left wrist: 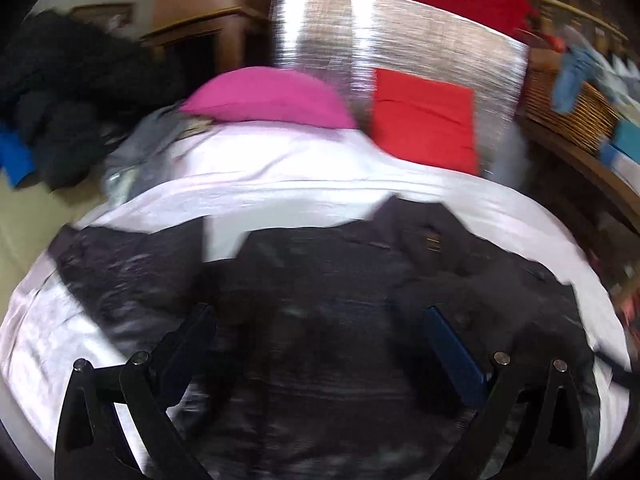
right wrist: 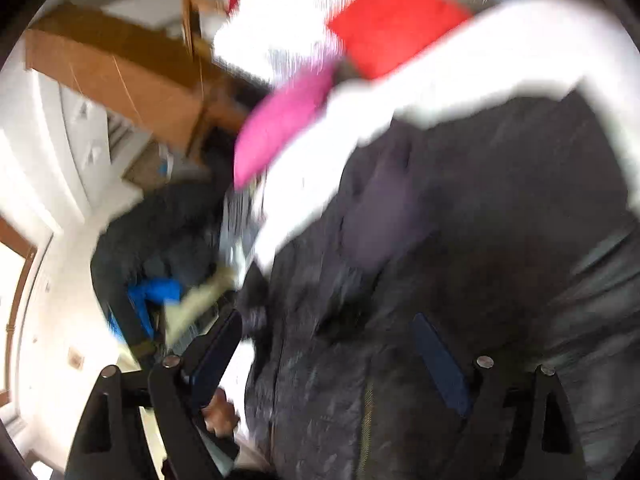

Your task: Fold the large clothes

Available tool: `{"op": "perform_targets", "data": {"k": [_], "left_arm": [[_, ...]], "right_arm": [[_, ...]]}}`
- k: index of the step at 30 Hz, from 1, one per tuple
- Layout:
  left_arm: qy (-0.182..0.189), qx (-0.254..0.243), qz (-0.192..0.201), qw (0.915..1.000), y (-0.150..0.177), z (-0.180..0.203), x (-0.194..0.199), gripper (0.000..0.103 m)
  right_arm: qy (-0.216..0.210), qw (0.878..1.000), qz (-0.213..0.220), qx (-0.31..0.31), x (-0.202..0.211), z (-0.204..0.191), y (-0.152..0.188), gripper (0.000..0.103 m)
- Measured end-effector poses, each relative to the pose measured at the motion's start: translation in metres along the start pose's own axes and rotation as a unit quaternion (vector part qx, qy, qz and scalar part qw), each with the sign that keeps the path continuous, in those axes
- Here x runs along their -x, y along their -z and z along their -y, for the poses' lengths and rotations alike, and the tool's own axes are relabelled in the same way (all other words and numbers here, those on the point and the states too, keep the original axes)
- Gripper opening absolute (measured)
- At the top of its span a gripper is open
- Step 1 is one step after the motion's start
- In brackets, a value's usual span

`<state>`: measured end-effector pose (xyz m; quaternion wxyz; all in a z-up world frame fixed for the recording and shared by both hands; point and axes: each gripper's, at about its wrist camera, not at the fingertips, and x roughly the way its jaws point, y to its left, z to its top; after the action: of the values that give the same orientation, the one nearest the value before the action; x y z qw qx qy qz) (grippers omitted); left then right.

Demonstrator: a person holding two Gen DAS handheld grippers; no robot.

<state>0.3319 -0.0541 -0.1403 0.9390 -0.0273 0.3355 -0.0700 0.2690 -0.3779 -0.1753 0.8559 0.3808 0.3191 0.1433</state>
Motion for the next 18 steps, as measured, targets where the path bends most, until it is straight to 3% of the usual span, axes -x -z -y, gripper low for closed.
{"op": "perform_targets", "data": {"k": [2,4,9,12,13,14,16,18], "left_arm": [[0.022,-0.032,0.004,0.9993,0.004,0.024,0.0,0.103],[0.038,-0.068,0.006,0.997,0.009,0.049,-0.001,0.103],[0.022,-0.143,-0.002,0.9894,0.024,0.099,-0.019,0.103],[0.019,-0.14,-0.021,0.9898,0.026,0.109,-0.035,0.102],[0.015,-0.136,-0.032,0.9901,0.027,0.109,-0.042,0.096],[0.015,-0.132,-0.041,0.9903,0.027,0.11,-0.046,0.081],[0.037,-0.112,-0.06,0.9913,0.028,0.107,-0.052,0.063],[0.057,-0.083,-0.075,0.9922,0.026,0.099,-0.055,0.055]], "right_arm": [[0.047,0.997,0.056,-0.014,0.029,0.022,-0.017,0.09],[0.109,0.99,0.079,-0.038,0.042,0.048,-0.026,0.089],[0.165,0.98,0.044,-0.104,0.028,0.098,-0.03,0.078],[0.206,0.973,0.026,-0.097,0.019,0.113,-0.033,0.07],[0.214,0.972,0.019,-0.093,0.011,0.114,-0.033,0.067],[0.224,0.971,0.004,-0.087,0.004,0.118,-0.034,0.063],[0.243,0.967,-0.017,-0.075,-0.007,0.122,-0.029,0.05],[0.246,0.967,-0.018,-0.064,-0.008,0.124,-0.027,0.046]]}}
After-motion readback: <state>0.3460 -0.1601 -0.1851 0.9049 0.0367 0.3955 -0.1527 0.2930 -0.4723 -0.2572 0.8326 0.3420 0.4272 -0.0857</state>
